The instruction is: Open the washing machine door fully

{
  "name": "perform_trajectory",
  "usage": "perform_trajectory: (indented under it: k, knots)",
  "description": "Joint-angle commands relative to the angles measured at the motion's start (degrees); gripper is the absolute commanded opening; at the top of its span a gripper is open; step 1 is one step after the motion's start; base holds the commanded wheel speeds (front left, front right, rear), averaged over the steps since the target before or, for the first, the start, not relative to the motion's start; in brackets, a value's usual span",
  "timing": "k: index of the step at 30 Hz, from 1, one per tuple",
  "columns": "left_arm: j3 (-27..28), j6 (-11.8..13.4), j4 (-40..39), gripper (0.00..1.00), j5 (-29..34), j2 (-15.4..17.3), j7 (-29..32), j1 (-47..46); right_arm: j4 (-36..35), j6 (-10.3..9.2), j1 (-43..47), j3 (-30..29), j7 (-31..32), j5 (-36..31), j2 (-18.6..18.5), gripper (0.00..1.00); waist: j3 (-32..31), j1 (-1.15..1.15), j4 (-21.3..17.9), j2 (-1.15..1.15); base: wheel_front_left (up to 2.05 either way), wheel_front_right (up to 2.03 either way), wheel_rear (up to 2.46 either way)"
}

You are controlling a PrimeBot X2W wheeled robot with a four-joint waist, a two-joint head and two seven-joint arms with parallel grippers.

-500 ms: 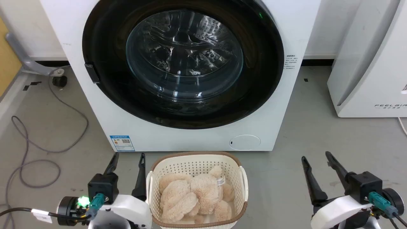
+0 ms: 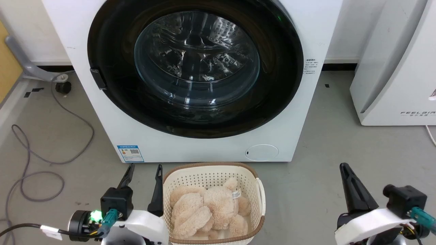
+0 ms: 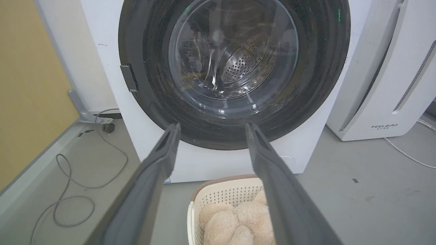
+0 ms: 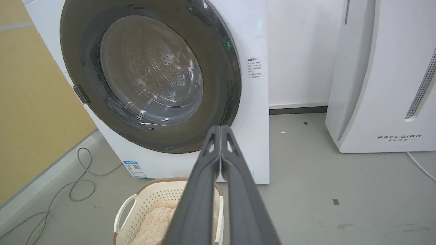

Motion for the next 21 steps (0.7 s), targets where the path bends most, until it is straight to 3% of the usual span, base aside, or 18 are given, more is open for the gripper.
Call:
perform_trajectory:
  k: [1,15,21]
  knots:
    - [-0.4,0.3,0.4,1.00,-0.4,0.1,-0.6,-0.9,0.4,-0.01,0.8,0.2,-0.6,2.7,0.1,0.00,0.0,0.00,0.0,0.00,0.00,0.00,0.00]
    - [-2.3,1.5,0.3,1.00,-1.2,0.1,-2.2,-2.6,2.3,-0.02,-4.2,-0.6,-0.5,23.1,-0.4,0.00,2.8,0.00,0.3,0.00,0.00,0.00,0.00]
    - [-3.3,2.0,-0.1,1.00,-1.3,0.1,-3.0,-3.9,5.3,-0.02,-9.2,-1.6,0.3,30.5,-2.5,0.00,4.9,0.00,0.5,0.00,0.00,0.00,0.00]
